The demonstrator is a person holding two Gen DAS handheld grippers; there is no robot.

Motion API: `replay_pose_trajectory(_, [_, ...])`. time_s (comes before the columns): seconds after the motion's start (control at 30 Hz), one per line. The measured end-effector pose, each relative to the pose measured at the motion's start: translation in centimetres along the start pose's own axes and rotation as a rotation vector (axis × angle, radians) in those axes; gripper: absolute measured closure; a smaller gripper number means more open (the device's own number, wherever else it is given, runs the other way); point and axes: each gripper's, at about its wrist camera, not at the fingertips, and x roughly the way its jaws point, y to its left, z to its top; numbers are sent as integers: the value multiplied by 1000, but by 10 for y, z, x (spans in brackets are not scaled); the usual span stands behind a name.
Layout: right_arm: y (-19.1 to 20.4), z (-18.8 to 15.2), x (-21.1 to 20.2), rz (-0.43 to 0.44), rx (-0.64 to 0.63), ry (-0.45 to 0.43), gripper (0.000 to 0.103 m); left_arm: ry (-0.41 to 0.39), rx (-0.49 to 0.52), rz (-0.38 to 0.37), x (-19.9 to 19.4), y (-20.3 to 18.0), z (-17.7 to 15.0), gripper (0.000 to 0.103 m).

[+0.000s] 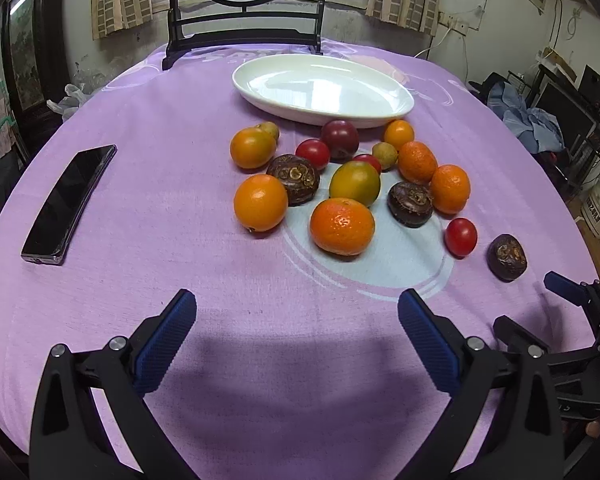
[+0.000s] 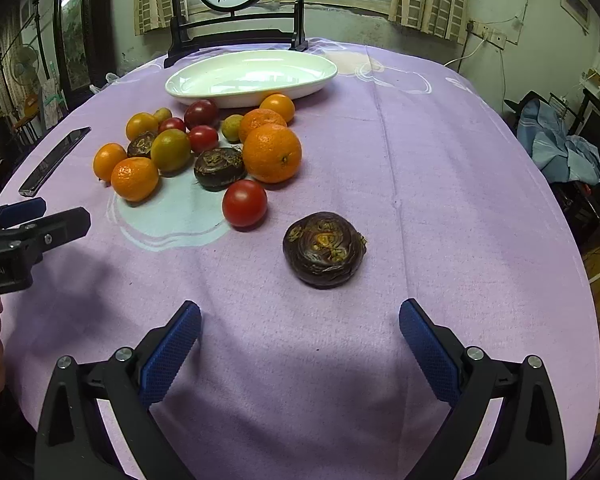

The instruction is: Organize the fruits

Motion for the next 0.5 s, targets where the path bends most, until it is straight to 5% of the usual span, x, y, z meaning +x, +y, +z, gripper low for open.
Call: replay_pose_trajectory(0.5, [-3,10,20,-9,-7,52,3,13,9,-2,7,3,4,4])
